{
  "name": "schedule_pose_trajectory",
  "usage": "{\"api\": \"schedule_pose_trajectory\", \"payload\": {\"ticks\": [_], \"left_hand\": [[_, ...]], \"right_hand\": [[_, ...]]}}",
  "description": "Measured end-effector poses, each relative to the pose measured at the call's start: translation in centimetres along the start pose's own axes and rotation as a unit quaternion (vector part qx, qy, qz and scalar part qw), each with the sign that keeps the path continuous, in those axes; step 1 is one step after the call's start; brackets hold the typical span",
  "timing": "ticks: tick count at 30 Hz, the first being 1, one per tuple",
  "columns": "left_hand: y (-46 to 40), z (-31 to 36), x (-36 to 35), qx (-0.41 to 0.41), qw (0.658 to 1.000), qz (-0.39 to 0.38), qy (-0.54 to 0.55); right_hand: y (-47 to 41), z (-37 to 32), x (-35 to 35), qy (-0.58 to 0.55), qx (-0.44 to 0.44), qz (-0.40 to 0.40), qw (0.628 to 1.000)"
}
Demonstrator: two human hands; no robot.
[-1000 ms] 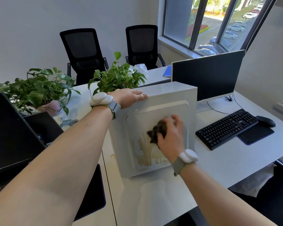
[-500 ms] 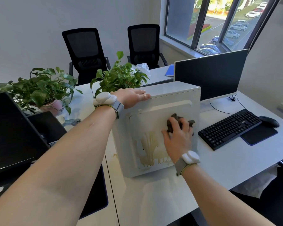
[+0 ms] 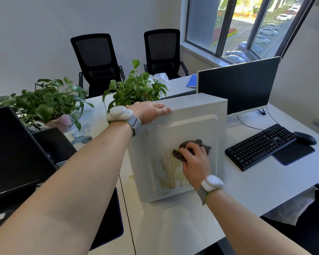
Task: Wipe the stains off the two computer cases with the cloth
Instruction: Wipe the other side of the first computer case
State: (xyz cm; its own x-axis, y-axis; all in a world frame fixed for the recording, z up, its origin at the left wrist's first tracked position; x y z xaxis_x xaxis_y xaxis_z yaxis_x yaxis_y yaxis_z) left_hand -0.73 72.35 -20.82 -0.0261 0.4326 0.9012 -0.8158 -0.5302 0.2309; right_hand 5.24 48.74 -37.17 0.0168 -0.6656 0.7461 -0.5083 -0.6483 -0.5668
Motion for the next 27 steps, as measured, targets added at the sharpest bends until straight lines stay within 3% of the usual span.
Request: {"api": "schedule_pose_trajectory", "payload": {"ticks": [3,5,8,11,17,21,24,27], "left_hand": [[0.1,0.2,-0.1,0.003,1.000,-0.004,0.000],[0.1,0.1,-0.2,0.002,1.000,-0.002,0.003],[0.0,0.0,-0.1,-0.001,1.000,-0.003,0.005],[0.0,0.1,-0.3,0.000,1.000,-0.008,0.008],[0.1,0.2,-0.2,-0.006,1.000,-0.008,0.001],[0.0,0.1,-0.3,0.001,1.000,-0.006,0.005],[-0.3,-0.1,-0.4,0.001,1.000,-0.003,0.007],[-0.2,-0.1,-0.4,0.005,1.000,-0.002,0.007]], "right_hand": [[1.3,0.9,0.2,0.023,0.050,-0.062,0.997],[0.9,0.5,1.2,-0.004,0.051,-0.050,0.997],[-1.2,-1.0,2.4,-0.032,0.014,0.003,0.999],[-1.3,-1.5,1.4,0.001,-0.057,-0.004,0.998],[3.0,0.0,0.3,-0.013,-0.030,-0.097,0.995],[0.2,-1.3,2.2,-0.103,-0.047,-0.023,0.993],[-1.3,-2.0,1.8,-0.038,0.013,-0.026,0.999],[0.2,-1.6,0.5,0.031,0.021,-0.078,0.996]]}}
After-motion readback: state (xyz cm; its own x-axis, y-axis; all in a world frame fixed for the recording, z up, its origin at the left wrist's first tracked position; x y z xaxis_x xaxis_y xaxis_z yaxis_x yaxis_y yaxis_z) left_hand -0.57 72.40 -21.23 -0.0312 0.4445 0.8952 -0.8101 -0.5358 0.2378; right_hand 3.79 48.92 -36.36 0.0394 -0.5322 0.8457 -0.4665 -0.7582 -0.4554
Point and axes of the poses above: each hand's wrist, its own y-axis away from the middle knuckle, its own x-axis out of the back of the hand, z = x × y, the point moved 1 cm from there along -y, towards the middle knuckle, and after that the axes turned 3 degrees about y, right-handed, at the moved point
